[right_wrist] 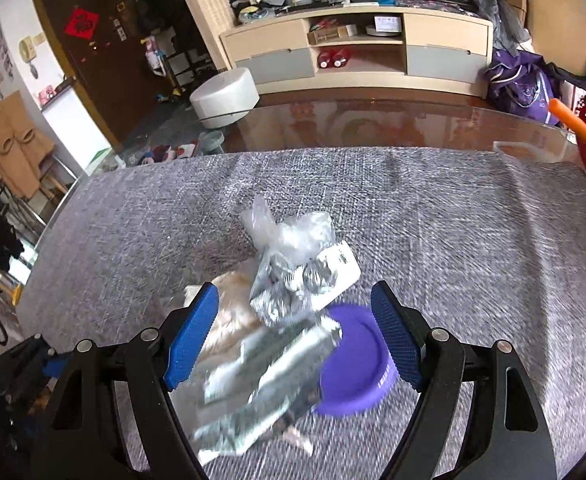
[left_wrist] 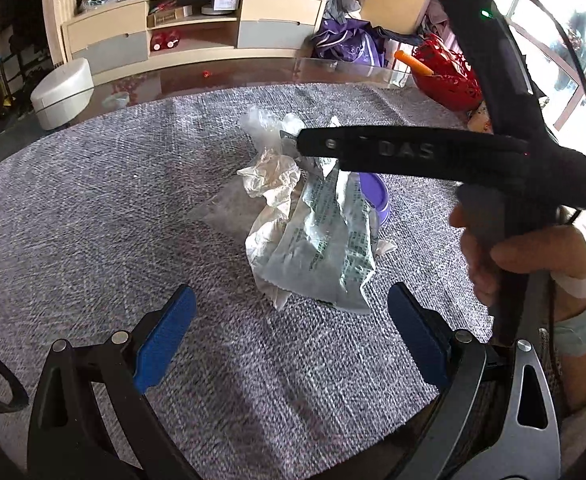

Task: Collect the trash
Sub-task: 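Grasp the silver foil packet with the right gripper while the left grasps the green-printed foil packet, then lower both grippers into the black bin and open them, then raise both open grippers back over the table, then grasp the crumpled white tissue with the left gripper while the right grasps the purple bowl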

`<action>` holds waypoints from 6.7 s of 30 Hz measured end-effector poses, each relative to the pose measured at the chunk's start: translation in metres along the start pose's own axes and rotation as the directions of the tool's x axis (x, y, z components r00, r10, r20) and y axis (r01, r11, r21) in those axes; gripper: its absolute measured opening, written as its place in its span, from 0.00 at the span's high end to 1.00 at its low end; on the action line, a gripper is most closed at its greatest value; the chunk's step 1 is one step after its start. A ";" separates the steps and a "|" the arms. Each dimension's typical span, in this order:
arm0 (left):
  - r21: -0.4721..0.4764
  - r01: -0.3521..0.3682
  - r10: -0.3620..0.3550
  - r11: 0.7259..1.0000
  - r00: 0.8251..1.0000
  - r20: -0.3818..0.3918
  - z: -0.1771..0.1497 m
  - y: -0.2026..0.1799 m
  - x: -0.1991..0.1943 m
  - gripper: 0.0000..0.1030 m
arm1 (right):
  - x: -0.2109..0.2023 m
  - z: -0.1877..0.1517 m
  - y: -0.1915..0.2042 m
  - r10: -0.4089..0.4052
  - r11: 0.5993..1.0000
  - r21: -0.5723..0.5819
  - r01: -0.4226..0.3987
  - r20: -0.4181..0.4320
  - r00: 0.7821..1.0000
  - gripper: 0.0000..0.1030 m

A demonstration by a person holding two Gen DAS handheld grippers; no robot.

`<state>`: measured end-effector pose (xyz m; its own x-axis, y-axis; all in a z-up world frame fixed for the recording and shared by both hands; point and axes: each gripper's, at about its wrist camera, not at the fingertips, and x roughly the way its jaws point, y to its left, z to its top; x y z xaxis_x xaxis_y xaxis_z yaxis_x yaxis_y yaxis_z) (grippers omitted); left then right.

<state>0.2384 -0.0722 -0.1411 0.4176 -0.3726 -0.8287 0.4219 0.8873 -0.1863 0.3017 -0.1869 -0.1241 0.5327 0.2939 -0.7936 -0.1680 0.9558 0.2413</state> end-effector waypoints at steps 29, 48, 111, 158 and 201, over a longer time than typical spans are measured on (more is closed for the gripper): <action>-0.006 0.049 -0.049 0.999 0.998 -0.039 0.010 -0.013 0.040 0.26 | -0.027 0.004 -0.027 0.100 0.993 0.057 -0.102 0.039 0.994 0.61; 0.056 0.013 -0.011 0.998 0.999 -0.040 -0.004 -0.022 0.033 0.41 | -0.044 -0.007 -0.037 0.096 0.993 0.064 -0.100 0.063 0.993 0.61; -0.139 -0.038 0.008 0.990 0.977 -0.211 -0.255 -0.045 -0.019 0.41 | -0.087 -0.299 0.037 0.044 0.995 0.101 -0.018 -0.256 0.966 0.61; -0.076 -0.138 0.140 0.988 0.990 0.025 -0.062 0.008 -0.063 0.19 | -0.108 -0.094 -0.011 -0.234 0.972 -0.016 0.234 0.039 0.972 0.12; -0.104 -0.136 0.140 0.985 0.990 0.033 -0.006 0.052 0.002 1.00 | 0.013 -0.050 -0.002 -0.201 0.978 -0.071 0.198 -0.046 0.978 0.11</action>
<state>0.2560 -0.0251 -0.1557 0.4987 -0.2536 -0.8288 0.2755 0.9530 -0.1258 0.2678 -0.1849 -0.1626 0.5169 0.0952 -0.8507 -0.1178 0.9922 0.0395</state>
